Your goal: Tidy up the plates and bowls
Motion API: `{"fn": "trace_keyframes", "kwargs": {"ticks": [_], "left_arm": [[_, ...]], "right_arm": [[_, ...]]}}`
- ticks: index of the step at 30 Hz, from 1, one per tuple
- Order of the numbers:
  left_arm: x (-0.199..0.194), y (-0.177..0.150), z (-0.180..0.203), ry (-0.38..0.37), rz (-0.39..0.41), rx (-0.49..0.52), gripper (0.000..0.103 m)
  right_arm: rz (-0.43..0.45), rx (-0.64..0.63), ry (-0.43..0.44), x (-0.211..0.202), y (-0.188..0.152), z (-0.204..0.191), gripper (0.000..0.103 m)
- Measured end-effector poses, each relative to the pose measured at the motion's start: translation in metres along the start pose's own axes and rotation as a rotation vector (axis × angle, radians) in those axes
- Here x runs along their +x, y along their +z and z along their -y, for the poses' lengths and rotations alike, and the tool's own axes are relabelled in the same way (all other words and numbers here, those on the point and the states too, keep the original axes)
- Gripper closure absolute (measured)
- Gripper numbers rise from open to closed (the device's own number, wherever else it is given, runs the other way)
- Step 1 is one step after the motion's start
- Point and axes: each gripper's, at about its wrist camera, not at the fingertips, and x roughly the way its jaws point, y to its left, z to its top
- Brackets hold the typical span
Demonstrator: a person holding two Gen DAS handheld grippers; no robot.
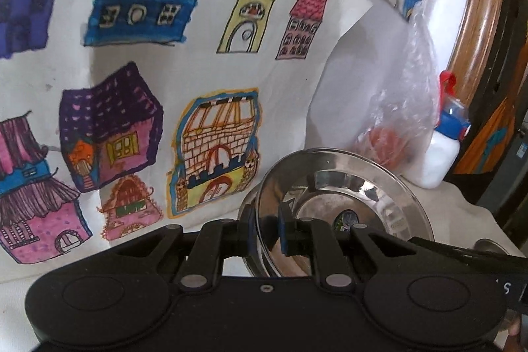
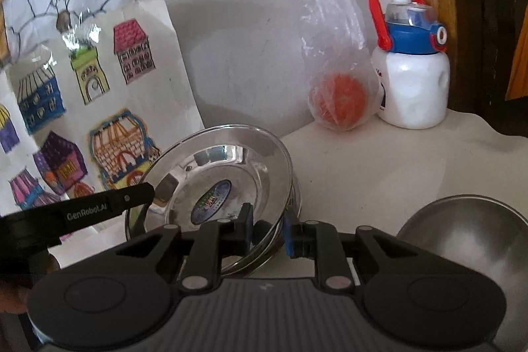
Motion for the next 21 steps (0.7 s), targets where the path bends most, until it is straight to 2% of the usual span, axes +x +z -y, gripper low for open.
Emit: {"fn": "trace_keyframes", "kwargs": {"ticks": [12, 20, 21], "left_arm": [[0.014, 0.003, 0.004, 0.014, -0.035, 0.021, 0.087], [0.014, 0.003, 0.01, 0.047, -0.043, 0.079, 0.086], [0.014, 0.002, 0.011, 0.05, -0.043, 0.084, 0.086]], "right_arm": [[-0.027, -0.041, -0.027, 0.006, 0.003, -0.003, 0.078], [-0.039, -0.106, -0.063, 0.009, 0.005, -0.01, 0.075], [-0.039, -0.116, -0.071, 0.01, 0.004, -0.011, 0.072]]}}
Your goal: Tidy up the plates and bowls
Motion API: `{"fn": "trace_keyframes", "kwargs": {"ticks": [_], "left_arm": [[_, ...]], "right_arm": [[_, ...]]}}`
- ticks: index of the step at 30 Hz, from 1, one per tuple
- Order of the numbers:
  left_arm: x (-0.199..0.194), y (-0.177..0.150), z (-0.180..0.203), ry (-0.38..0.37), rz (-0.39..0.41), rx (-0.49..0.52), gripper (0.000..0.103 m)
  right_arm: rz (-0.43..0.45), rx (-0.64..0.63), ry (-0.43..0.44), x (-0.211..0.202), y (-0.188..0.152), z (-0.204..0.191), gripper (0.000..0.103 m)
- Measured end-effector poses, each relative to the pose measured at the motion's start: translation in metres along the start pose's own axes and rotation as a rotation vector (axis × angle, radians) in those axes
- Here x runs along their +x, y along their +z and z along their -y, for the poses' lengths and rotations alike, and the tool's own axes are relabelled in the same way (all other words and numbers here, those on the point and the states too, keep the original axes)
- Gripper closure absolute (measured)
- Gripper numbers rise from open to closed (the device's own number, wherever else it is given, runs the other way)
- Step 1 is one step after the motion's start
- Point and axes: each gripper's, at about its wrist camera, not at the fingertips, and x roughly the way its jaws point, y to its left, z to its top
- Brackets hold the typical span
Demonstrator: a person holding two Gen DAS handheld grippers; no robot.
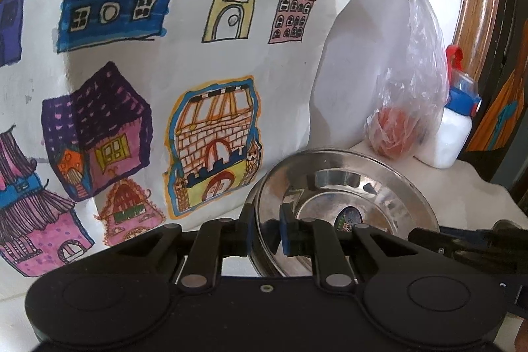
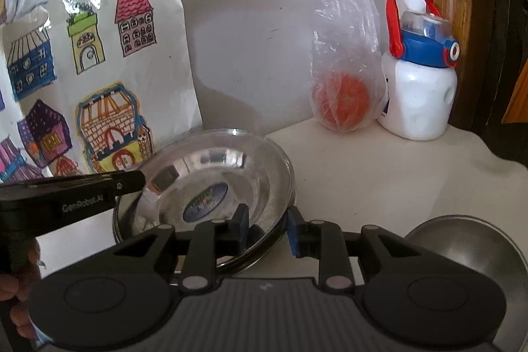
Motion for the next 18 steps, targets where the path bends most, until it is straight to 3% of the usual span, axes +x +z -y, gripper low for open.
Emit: {"fn": "trace_keyframes", "kwargs": {"ticks": [5, 11, 15, 18], "left_arm": [[0.0, 0.001, 0.002, 0.0, 0.0, 0.002, 0.086], [-0.009, 0.002, 0.0, -0.006, 0.011, -0.001, 0.086], [-0.021, 0.002, -0.006, -0.018, 0.028, -0.023, 0.083], [-0.032, 0.003, -0.008, -0.027, 0.047, -0.033, 0.072]], "right_arm": [[-0.003, -0.021, -0.025, 0.004, -0.002, 0.0, 0.072], [0.024, -0.062, -0.036, 0.003, -0.004, -0.007, 0.063], [0.071, -0.058, -0.033, -0.01, -0.005, -0.006, 0.041], [0.107, -0.044, -0.021, -0.025, -0.004, -0.003, 0.031]]}}
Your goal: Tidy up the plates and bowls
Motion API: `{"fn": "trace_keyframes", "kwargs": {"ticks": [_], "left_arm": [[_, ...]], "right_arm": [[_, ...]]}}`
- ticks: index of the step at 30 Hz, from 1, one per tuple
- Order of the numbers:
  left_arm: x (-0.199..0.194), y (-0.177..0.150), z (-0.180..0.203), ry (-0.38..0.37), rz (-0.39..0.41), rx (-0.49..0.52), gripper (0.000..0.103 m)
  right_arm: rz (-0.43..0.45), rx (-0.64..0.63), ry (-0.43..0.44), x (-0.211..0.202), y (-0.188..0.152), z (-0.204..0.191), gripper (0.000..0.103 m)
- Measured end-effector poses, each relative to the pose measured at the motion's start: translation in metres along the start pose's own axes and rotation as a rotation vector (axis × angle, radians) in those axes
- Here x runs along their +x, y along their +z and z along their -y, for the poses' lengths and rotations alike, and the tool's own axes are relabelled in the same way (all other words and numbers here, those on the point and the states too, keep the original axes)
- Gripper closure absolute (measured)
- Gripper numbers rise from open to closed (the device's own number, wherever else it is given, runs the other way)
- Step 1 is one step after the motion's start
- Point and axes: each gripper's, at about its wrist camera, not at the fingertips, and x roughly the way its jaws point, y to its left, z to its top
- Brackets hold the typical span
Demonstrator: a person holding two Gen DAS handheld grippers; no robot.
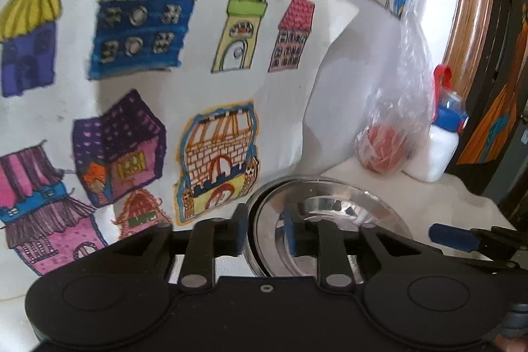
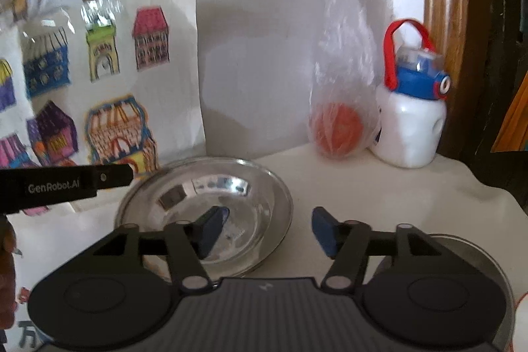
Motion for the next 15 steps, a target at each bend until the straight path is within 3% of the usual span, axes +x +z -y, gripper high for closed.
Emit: {"fn": "trace_keyframes", "kwargs": {"ticks": [4, 10, 15], "left_arm": [[-0.017, 0.001, 0.0, -0.009, 0.026, -0.015, 0.056], [-0.053, 0.002, 0.008, -0.023, 0.075, -0.014, 0.033], [-0.085, 0.002, 0.022, -0.042, 0.107, 0.0, 0.021]], "right_arm": [[0.061, 0.011, 0.008, -0.027, 0.002, 0.002, 0.014], [0.16, 0.03, 0.016, -0.076, 0.004, 0.016, 0.003], [0.228, 0.035, 0.006, -0.118, 0.002, 0.031, 0.0]]}}
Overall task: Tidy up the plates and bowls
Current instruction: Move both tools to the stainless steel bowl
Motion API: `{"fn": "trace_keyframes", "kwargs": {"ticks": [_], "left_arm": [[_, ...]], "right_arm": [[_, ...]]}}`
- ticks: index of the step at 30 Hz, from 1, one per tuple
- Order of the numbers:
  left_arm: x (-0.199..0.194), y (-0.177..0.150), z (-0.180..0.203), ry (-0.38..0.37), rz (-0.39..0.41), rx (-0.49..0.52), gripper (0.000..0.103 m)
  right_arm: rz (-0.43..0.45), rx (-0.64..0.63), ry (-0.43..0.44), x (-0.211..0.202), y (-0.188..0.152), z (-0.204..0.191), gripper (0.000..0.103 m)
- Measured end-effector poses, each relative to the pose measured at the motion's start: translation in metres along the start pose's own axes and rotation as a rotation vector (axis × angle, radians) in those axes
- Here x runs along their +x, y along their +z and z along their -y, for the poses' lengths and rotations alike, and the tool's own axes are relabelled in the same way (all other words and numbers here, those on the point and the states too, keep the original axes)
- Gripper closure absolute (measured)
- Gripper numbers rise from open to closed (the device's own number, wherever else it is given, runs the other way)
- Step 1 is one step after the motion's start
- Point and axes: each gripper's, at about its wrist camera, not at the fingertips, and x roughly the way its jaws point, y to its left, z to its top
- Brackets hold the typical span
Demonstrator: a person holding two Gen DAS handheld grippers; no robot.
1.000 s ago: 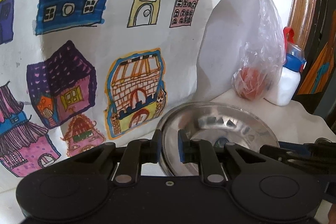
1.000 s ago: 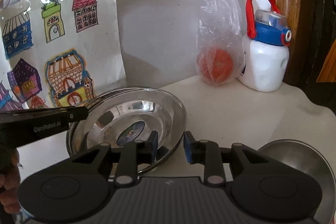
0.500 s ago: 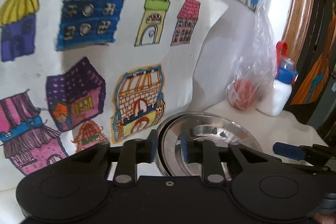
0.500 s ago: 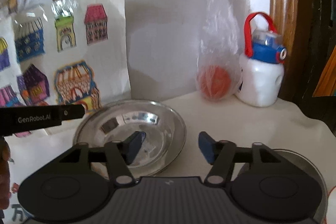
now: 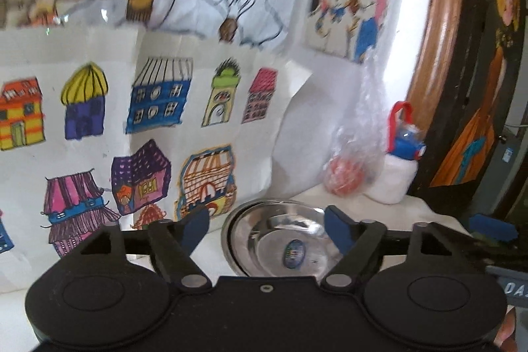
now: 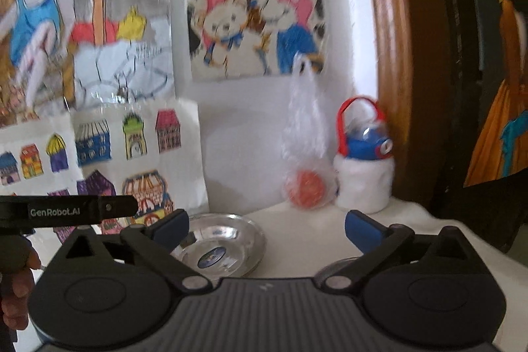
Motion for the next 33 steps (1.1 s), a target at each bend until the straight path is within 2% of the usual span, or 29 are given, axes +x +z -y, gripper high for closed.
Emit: {"fn": "trace_keyframes", "kwargs": {"ticks": [6, 12, 19, 24, 33], "left_arm": [[-0.033, -0.003, 0.028, -0.055, 0.041, 0.021, 0.001], [-0.037, -0.01, 0.061, -0.128, 0.015, 0.037, 0.001], [-0.002, -0.029, 0.097, -0.183, -0.08, 0.057, 0.001], [0.034, -0.047, 0.114, -0.198, -0.146, 0.061, 0.001], [0.078, -0.069, 0.126, -0.217, -0.223, 0.044, 0.001]], "right_arm": [[0.026, -0.026, -0.012, -0.045, 0.006, 0.028, 0.0], [-0.031, -0.034, -0.074, -0.058, 0.007, 0.073, 0.0], [-0.187, 0.006, -0.123, -0.025, -0.009, 0.133, 0.0], [-0.243, 0.011, -0.122, 0.003, -0.025, 0.16, 0.0], [-0.307, -0.037, -0.09, 0.041, -0.041, 0.169, 0.003]]}}
